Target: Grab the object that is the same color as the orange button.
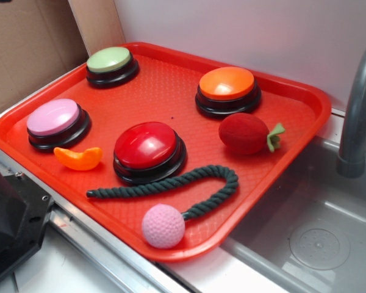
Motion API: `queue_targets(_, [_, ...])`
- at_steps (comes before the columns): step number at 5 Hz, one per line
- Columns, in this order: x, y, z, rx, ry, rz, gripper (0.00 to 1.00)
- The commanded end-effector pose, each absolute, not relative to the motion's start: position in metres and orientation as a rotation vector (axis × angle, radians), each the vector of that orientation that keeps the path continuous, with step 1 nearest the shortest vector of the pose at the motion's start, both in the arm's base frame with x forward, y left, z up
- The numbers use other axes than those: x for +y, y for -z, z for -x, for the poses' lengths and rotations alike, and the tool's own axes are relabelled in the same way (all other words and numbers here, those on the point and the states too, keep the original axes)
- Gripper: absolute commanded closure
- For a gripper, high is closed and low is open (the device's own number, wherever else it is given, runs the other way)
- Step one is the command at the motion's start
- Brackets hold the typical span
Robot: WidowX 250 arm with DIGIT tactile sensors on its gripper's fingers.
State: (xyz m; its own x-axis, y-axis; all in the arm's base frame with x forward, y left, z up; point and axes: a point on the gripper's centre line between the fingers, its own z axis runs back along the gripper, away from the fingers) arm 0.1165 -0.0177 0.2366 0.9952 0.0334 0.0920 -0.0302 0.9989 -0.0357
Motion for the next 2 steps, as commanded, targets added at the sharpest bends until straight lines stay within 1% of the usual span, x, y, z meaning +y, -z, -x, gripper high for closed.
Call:
queue_targets(1, [-0.018,-0.237,-0.117,-0.093,-0.032,0.034,0.00])
queue_targets(2, [-0.020,-0.214,-0.129,-0.106,0.087,0.030,0.00])
